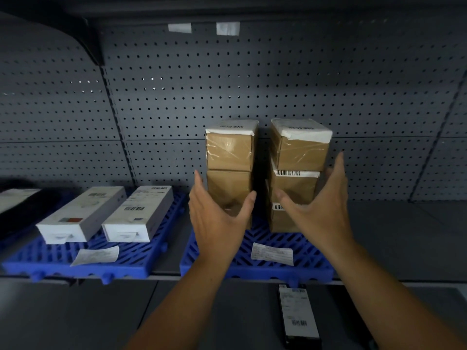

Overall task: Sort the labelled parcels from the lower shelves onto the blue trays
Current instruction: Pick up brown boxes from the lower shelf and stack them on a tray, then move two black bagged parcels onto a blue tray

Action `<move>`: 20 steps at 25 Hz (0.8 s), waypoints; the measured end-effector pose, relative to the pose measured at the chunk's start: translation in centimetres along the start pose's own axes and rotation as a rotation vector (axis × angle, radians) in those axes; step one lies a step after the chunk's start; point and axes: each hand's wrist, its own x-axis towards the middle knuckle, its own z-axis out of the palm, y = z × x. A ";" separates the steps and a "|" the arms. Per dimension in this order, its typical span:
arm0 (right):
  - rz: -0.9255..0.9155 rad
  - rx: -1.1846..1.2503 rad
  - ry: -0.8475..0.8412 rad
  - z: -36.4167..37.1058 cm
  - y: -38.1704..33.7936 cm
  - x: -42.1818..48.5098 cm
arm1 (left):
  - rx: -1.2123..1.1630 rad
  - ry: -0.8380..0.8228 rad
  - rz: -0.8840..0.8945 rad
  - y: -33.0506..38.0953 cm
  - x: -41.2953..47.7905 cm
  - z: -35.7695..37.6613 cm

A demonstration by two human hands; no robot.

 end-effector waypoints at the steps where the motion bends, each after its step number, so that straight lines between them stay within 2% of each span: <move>1: -0.015 -0.005 -0.007 -0.1 0.1 -0.3 | 0.006 -0.003 -0.007 0.0 -0.3 -0.4; 5: -0.032 -0.012 -0.043 -0.9 0.6 -1.2 | 0.057 0.023 0.014 0.6 -1.9 -1.9; 11: -0.063 0.007 -0.034 -3.7 2.8 -4.0 | 0.047 0.058 0.207 2.7 -6.3 -2.4; 17: -0.057 -0.063 0.074 -9.2 5.2 -9.0 | -0.007 -0.182 0.344 4.7 -12.1 -0.3; 20: 0.005 -0.125 0.137 -12.3 6.7 -12.4 | -0.090 -0.306 0.434 4.6 -15.2 0.5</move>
